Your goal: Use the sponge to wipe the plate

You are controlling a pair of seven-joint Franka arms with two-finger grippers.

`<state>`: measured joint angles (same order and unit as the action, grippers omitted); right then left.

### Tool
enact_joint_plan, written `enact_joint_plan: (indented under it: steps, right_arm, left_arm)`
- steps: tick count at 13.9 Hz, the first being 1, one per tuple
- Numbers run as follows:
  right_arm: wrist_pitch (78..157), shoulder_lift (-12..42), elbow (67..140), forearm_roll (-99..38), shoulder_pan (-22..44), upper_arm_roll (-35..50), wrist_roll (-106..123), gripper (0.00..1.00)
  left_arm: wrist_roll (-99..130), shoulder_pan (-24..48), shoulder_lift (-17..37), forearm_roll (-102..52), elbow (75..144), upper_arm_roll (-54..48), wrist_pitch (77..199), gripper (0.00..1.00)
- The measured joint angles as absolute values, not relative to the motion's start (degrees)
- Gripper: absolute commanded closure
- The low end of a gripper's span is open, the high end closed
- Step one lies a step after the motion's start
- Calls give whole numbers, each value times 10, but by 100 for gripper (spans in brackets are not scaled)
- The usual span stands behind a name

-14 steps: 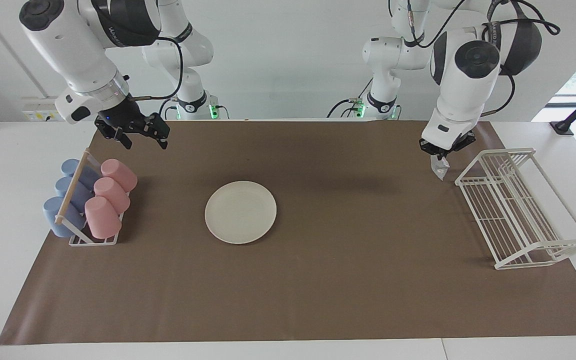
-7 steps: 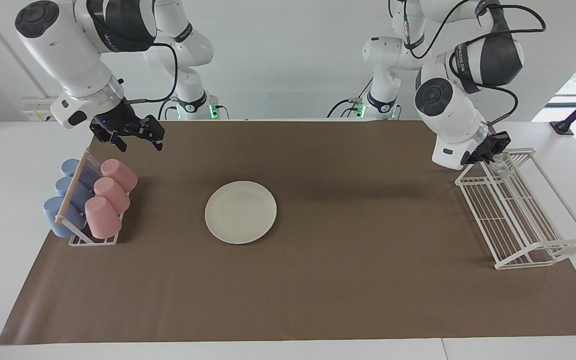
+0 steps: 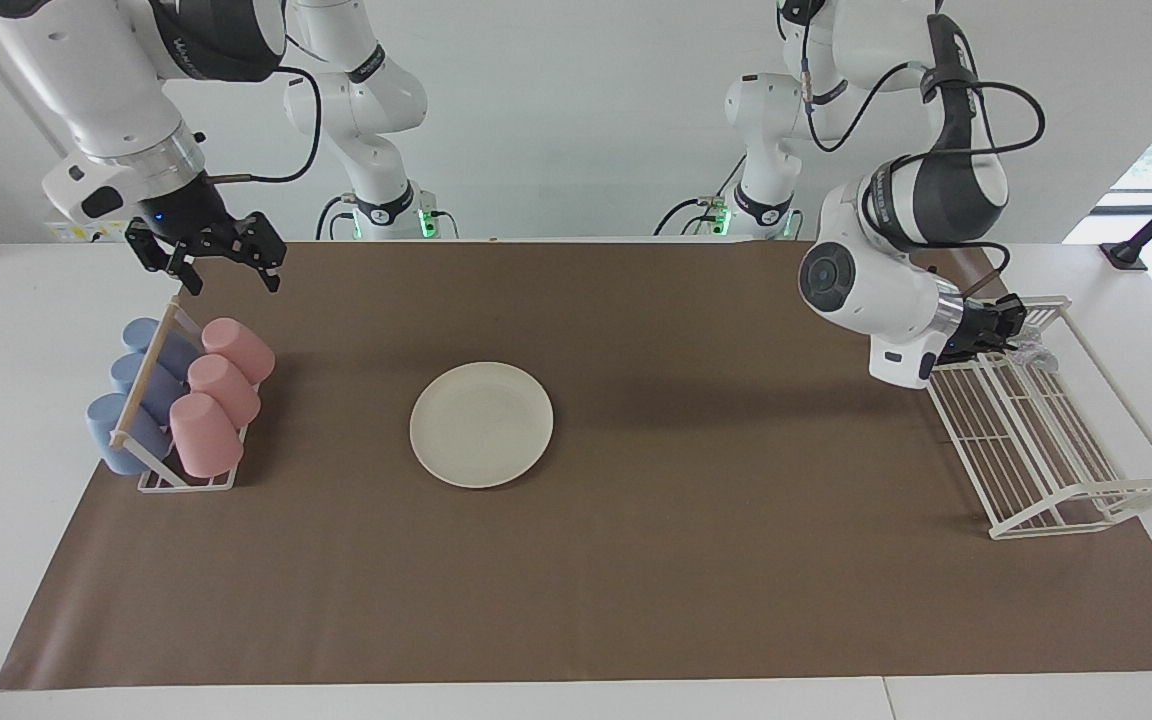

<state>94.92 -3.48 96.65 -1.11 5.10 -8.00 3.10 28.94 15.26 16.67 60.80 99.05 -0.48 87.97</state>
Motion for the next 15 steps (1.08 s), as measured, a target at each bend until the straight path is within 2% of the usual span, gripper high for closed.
enact_joint_plan:
  steps: [4,13,14,15]
  right_arm:
    - [949,-38,968,-10,47,-82,31,0]
    - [946,-39,972,-10,44,-84,31,0]
    - [946,-39,972,-10,44,-84,31,0]
    - [946,-39,971,-10,44,-84,31,0]
  left_arm:
    - [351,142,213,636,991,-3,891,100]
    - [378,111,214,633,995,-4,933,100]
    - [380,111,214,630,995,-5,935,93]
    - [381,111,214,626,995,-5,935,79]
